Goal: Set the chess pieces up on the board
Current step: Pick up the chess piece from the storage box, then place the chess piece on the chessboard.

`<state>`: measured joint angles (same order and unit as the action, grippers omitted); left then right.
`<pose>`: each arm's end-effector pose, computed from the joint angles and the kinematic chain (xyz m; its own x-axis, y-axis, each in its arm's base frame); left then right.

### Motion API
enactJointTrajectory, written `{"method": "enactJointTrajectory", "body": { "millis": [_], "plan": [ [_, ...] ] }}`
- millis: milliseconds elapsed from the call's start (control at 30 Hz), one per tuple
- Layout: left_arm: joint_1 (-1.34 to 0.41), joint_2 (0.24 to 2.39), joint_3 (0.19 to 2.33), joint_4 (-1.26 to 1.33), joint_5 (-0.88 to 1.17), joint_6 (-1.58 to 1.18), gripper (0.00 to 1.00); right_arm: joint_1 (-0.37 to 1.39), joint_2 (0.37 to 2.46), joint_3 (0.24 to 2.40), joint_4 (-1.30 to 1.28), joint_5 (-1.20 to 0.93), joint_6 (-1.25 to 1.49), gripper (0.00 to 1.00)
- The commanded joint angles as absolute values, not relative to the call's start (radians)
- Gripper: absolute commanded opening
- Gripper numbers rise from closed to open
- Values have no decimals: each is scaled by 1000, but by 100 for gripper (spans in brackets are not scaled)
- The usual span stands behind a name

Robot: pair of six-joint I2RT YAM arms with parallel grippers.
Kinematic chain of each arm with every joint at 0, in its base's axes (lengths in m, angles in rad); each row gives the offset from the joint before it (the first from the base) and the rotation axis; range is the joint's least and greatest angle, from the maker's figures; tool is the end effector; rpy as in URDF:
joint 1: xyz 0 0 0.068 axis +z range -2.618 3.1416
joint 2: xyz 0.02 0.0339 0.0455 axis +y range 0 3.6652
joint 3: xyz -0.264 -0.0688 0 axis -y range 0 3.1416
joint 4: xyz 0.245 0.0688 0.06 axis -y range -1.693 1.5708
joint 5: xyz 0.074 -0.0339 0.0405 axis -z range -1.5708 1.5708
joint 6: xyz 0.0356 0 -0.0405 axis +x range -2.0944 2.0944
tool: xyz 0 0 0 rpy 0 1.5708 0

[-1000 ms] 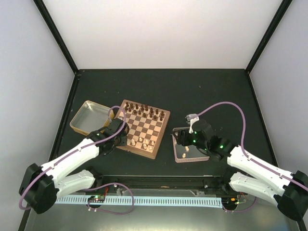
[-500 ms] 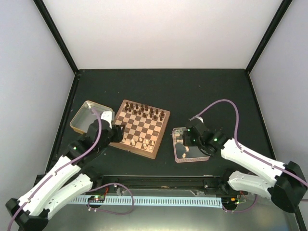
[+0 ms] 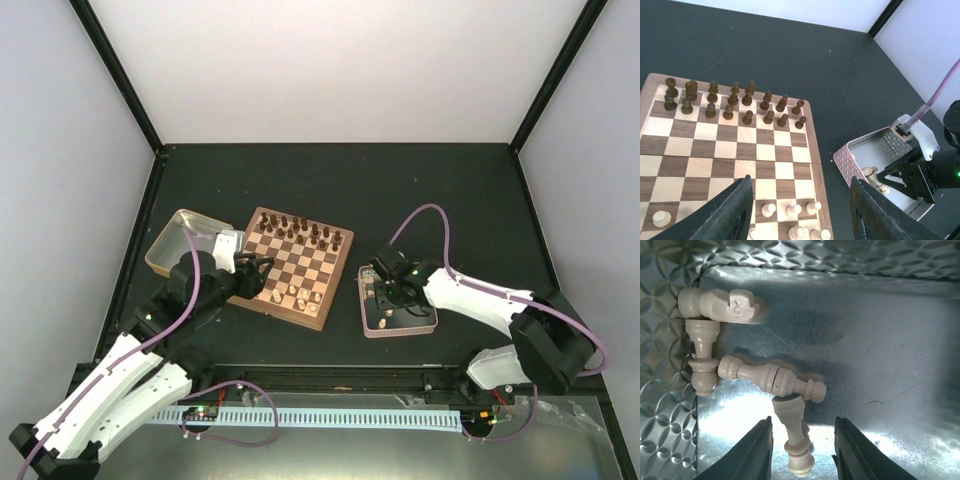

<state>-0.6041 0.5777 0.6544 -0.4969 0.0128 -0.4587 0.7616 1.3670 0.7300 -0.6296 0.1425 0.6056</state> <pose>0.1138 -0.0791 0.2916 -0.5568 -0.1537 -0.8163 0.3692 0.8345 -0.4089 0.1713 0.1564 0.1703 -0.9390 -0.1168 -0.3234 -0.1432 0.9879 0.0591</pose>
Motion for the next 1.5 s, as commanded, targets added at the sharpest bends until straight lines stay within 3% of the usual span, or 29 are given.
{"method": "enactJointTrajectory", "body": {
  "millis": [0,500,633,767,1033,1267,1467],
  "plan": [
    [-600,590,639,-443,66,-446,54,755,1393,748,-624,100,576,34],
    [-600,607,632,-440,70,-455,54,755,1566,788,-556,168,596,23],
    [-599,613,632,-437,76,-459,54,754,1578,784,-544,181,596,10],
    [-601,620,632,-425,92,-465,54,754,1511,757,-508,196,582,2],
    [-602,696,606,-276,298,-570,55,755,1229,689,-429,193,596,2],
    [-647,776,497,18,371,-701,56,752,1028,650,-373,80,941,3],
    [-788,788,431,211,224,-657,62,753,947,527,-19,-143,1508,4]
  ]
}}
